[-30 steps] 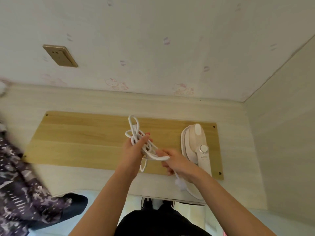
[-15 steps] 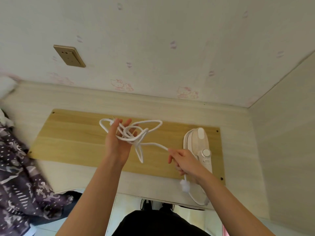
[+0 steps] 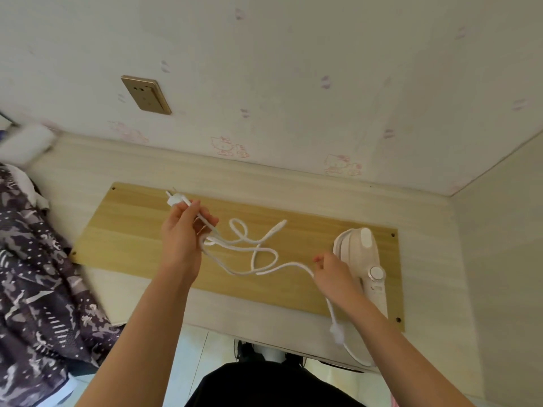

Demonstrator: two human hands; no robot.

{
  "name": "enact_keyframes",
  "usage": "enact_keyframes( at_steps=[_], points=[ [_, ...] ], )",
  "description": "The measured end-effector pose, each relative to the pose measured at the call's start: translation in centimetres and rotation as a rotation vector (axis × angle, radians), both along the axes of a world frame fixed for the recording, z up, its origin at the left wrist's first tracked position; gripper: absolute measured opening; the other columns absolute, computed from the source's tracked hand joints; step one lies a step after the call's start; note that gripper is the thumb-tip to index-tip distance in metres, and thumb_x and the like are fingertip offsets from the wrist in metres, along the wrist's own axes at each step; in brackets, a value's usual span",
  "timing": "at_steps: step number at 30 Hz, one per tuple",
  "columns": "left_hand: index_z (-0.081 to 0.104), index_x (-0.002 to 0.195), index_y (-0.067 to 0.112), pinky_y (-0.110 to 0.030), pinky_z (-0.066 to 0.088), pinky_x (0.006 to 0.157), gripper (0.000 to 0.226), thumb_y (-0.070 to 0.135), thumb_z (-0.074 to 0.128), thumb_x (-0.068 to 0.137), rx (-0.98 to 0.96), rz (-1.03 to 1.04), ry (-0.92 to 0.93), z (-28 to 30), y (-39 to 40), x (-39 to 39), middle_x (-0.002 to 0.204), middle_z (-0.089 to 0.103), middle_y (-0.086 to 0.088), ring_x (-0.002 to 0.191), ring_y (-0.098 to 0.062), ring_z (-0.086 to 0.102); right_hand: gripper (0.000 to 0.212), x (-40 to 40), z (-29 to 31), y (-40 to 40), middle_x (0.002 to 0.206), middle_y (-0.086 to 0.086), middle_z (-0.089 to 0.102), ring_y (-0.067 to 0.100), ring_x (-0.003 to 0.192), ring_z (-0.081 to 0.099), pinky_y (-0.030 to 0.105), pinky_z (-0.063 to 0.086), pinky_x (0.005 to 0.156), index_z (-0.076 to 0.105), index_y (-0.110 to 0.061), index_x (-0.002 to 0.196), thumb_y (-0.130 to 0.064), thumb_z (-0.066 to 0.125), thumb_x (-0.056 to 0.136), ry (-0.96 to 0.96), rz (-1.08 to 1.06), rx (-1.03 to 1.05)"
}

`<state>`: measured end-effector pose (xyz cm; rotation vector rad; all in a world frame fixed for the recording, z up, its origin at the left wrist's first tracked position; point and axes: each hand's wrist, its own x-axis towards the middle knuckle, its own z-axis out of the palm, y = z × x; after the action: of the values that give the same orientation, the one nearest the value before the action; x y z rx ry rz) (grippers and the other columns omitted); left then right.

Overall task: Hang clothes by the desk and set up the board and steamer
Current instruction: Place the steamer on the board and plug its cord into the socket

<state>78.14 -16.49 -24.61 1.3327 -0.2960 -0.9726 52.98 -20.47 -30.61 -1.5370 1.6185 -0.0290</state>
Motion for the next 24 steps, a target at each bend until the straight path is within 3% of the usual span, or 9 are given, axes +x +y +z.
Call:
enact_keyframes(
  at_steps=[4, 10, 13, 16, 18, 24],
  points=[
    [0.052, 0.087, 0.015, -0.042, 0.052, 0.085, 0.014, 0.014, 0.046, 0.100, -0.007, -0.059, -0.055, 0.6, -0.2, 0.4, 0.067, 0.054, -0.001, 0.064, -0.017, 0.057, 0.031, 4.3, 2.0, -0.5, 0.130, 0.009, 0.054, 0.025, 0.116, 0.051, 0.034, 0.041, 0.097, 0.052, -0.010, 0.126, -0.017, 0.044, 0.097, -0.028, 0.152, -0.246],
    [0.054, 0.093, 0.015, -0.043, 0.051, 0.081, 0.010, 0.014, 0.047, 0.100, -0.064, -0.161, -0.015, 1.7, -0.6, 2.2, 0.071, 0.057, -0.002, 0.066, -0.018, 0.059, 0.045, 12.5, 4.5, -0.6, 0.140, 0.000, 0.048, 0.018, 0.130, 0.041, 0.032, 0.033, 0.106, 0.042, -0.020, 0.139, -0.028, 0.051, 0.095, -0.228, 0.362, -0.288],
    [0.053, 0.092, 0.015, -0.043, 0.051, 0.077, 0.011, 0.012, 0.046, 0.100, -0.110, -0.184, 0.028, 2.5, -1.0, 4.0, 0.071, 0.057, -0.003, 0.063, -0.018, 0.058, 0.042, 15.4, 3.8, -0.5, 0.133, 0.002, 0.053, 0.022, 0.122, 0.048, 0.036, 0.040, 0.100, 0.043, -0.020, 0.135, -0.032, 0.050, 0.095, -0.222, 0.466, -0.167],
    [0.052, 0.092, 0.016, -0.040, 0.053, 0.073, 0.011, 0.012, 0.045, 0.100, -0.135, -0.183, 0.016, 3.5, -1.4, 6.8, 0.072, 0.057, -0.003, 0.062, -0.018, 0.057, 0.017, 16.9, 2.6, -0.2, 0.092, -0.004, 0.059, 0.017, 0.083, 0.056, 0.037, 0.044, 0.076, 0.052, -0.024, 0.096, -0.040, 0.046, 0.096, -0.174, 0.492, -0.082],
    [0.052, 0.093, 0.017, -0.039, 0.053, 0.071, 0.011, 0.012, 0.045, 0.100, -0.144, -0.158, -0.006, 4.1, -1.5, 9.3, 0.074, 0.058, -0.003, 0.062, -0.018, 0.057, 0.025, 17.4, 1.7, -0.2, 0.075, -0.009, 0.053, 0.012, 0.067, 0.050, 0.036, 0.040, 0.065, 0.046, -0.029, 0.078, -0.044, 0.042, 0.096, -0.122, 0.480, -0.083],
    [0.053, 0.095, 0.015, -0.038, 0.052, 0.068, 0.009, 0.009, 0.047, 0.099, -0.132, -0.103, -0.170, 5.0, -2.2, 16.1, 0.076, 0.060, -0.004, 0.061, -0.021, 0.056, 0.033, 18.4, 0.4, -1.7, 0.088, 0.003, 0.065, 0.023, 0.083, 0.059, 0.037, 0.044, 0.073, 0.062, -0.016, 0.092, -0.038, 0.038, 0.100, 0.017, 0.360, -0.177]
  ],
)
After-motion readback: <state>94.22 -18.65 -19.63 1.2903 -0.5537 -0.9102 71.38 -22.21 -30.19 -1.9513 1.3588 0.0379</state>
